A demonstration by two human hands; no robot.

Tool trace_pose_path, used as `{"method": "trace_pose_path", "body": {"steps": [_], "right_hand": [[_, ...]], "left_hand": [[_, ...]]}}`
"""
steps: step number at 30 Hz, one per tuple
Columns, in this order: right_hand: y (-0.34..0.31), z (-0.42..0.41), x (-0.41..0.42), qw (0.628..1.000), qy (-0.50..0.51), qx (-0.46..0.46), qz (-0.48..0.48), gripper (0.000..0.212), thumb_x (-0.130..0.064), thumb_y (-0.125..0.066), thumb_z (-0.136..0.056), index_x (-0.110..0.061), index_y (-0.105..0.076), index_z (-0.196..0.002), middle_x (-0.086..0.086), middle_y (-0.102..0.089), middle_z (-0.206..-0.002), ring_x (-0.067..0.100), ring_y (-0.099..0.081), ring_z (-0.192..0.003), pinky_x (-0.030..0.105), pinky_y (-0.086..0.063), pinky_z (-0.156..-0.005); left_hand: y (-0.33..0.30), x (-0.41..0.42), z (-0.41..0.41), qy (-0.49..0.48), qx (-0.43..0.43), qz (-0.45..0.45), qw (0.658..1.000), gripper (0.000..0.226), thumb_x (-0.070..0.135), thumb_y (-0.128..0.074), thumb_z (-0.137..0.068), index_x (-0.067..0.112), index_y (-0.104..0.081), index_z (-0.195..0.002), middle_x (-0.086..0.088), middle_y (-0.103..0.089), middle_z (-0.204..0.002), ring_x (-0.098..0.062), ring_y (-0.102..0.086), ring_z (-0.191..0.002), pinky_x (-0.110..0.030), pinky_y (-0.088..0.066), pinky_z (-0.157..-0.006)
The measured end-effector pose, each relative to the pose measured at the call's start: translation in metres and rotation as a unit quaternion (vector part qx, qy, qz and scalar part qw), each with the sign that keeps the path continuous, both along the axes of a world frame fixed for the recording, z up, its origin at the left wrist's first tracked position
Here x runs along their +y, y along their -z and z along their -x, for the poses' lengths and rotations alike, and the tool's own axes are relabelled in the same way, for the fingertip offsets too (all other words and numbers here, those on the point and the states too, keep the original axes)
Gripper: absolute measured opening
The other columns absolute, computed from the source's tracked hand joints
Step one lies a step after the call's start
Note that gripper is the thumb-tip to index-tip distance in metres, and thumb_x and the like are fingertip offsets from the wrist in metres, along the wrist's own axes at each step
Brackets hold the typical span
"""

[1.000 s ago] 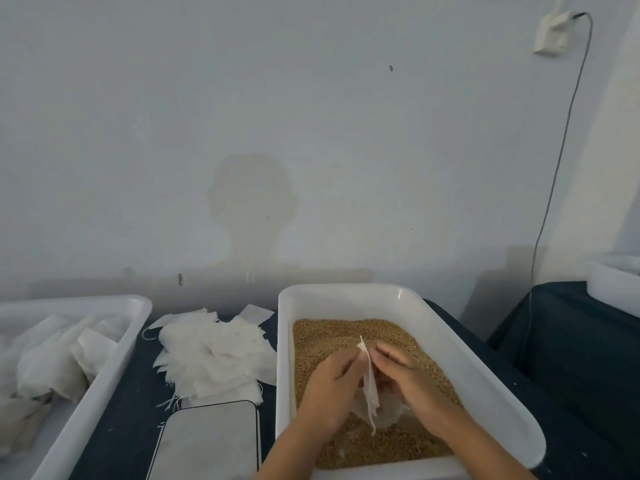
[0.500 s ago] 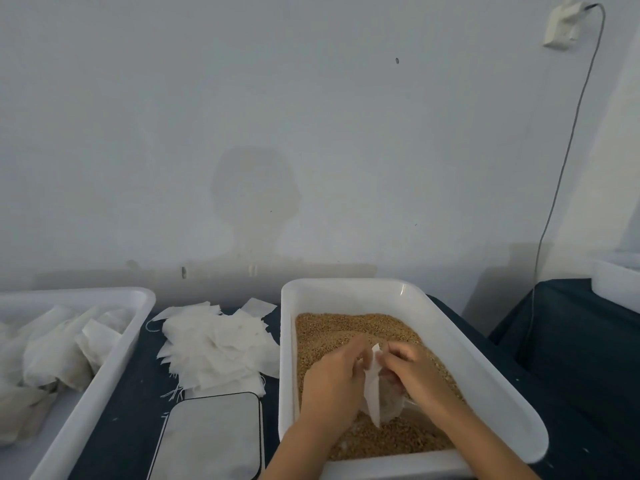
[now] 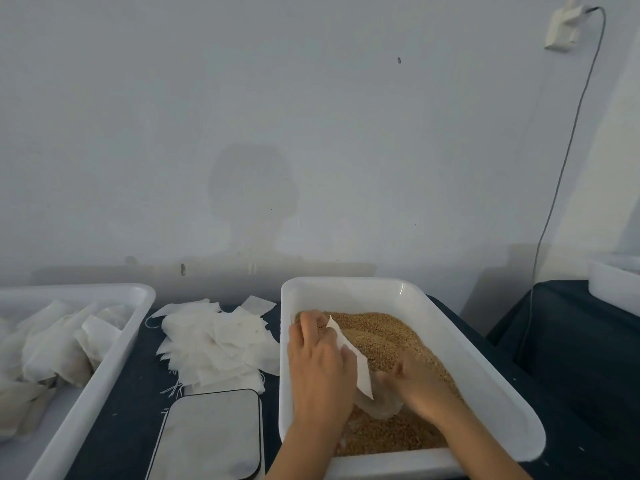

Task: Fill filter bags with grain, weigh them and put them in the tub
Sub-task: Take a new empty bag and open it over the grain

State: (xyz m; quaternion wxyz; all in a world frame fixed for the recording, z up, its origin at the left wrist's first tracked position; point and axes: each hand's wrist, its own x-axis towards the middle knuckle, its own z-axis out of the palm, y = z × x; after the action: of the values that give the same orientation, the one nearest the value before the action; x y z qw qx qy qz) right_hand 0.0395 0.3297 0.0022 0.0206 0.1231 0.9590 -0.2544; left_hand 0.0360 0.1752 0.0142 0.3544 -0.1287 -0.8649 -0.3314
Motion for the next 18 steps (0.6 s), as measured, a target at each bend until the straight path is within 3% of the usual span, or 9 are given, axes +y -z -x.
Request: {"method": "trace_pose_path", "body": {"steps": [2,6,10,12,14,16,18], "right_hand": [[0.002,0.000,-0.001,0.996,-0.016,-0.078,-0.040,0.058,-0.048,-0.061,-0.083,-0.012,-0.040,-0.124,-0.002,-0.057,-0.101,0.016,-0.051,-0.094,0.038,-0.039,-0.094],[0.000,0.000,-0.005,0.971,-0.052,-0.113,-0.206,0.033,-0.035,-0.064,-0.085,-0.018,-0.050,-0.109,-0.006,-0.059,-0.103,0.019,-0.055,-0.109,0.046,-0.027,-0.108],[-0.005,-0.002,-0.009,0.941,-0.099,-0.131,-0.295,0.031,-0.029,-0.067,-0.084,-0.017,-0.058,-0.111,-0.001,-0.065,-0.114,0.020,-0.057,-0.111,0.049,-0.021,-0.111],[-0.007,-0.005,-0.003,0.945,-0.112,-0.059,-0.301,0.017,-0.018,-0.058,-0.089,-0.017,-0.059,-0.106,-0.001,-0.065,-0.107,0.017,-0.060,-0.100,0.040,-0.038,-0.105],[-0.019,-0.009,0.004,0.944,-0.110,0.000,-0.311,0.024,-0.011,-0.052,-0.092,-0.017,-0.056,-0.115,-0.002,-0.064,-0.106,0.013,-0.058,-0.090,0.027,-0.048,-0.088],[-0.037,-0.012,0.013,0.937,-0.121,0.010,-0.326,0.033,-0.006,-0.051,-0.092,-0.017,-0.052,-0.122,-0.003,-0.061,-0.104,0.009,-0.054,-0.083,0.021,-0.049,-0.078],[-0.058,-0.013,0.021,0.925,-0.149,-0.031,-0.349,0.029,-0.004,-0.046,-0.092,-0.016,-0.051,-0.118,-0.008,-0.052,-0.088,0.006,-0.049,-0.075,0.019,-0.043,-0.064]], "left_hand": [[-0.002,0.000,-0.002,-0.004,0.023,-0.007,1.000,0.008,0.009,-0.062,-0.066,0.008,-0.057,-0.060,-0.007,-0.058,-0.094,-0.025,-0.053,-0.077,-0.034,-0.049,-0.065],[0.004,0.001,0.000,0.020,-0.041,-0.010,0.999,0.008,0.009,-0.061,-0.075,0.008,-0.056,-0.069,0.001,-0.056,-0.088,-0.015,-0.040,-0.077,-0.028,-0.041,-0.070],[0.007,0.003,0.003,0.014,-0.091,-0.016,0.996,0.008,0.019,-0.050,-0.088,0.017,-0.049,-0.081,0.009,-0.045,-0.073,-0.012,-0.038,-0.076,-0.021,-0.029,-0.066],[0.008,0.001,0.005,0.005,-0.103,-0.030,0.994,0.010,0.024,-0.045,-0.093,0.021,-0.040,-0.085,0.011,-0.042,-0.072,-0.010,-0.037,-0.077,-0.021,-0.026,-0.064],[0.009,0.000,0.006,0.001,-0.110,-0.039,0.993,0.010,0.027,-0.042,-0.095,0.023,-0.036,-0.088,0.011,-0.041,-0.074,-0.010,-0.036,-0.076,-0.022,-0.025,-0.063],[0.009,0.000,0.007,0.000,-0.115,-0.038,0.993,0.008,0.028,-0.039,-0.096,0.023,-0.036,-0.090,0.011,-0.042,-0.076,-0.010,-0.036,-0.076,-0.022,-0.025,-0.062],[0.009,0.000,0.007,-0.001,-0.124,-0.034,0.992,0.008,0.028,-0.038,-0.097,0.022,-0.038,-0.091,0.011,-0.043,-0.077,-0.010,-0.037,-0.077,-0.022,-0.025,-0.062]]}}
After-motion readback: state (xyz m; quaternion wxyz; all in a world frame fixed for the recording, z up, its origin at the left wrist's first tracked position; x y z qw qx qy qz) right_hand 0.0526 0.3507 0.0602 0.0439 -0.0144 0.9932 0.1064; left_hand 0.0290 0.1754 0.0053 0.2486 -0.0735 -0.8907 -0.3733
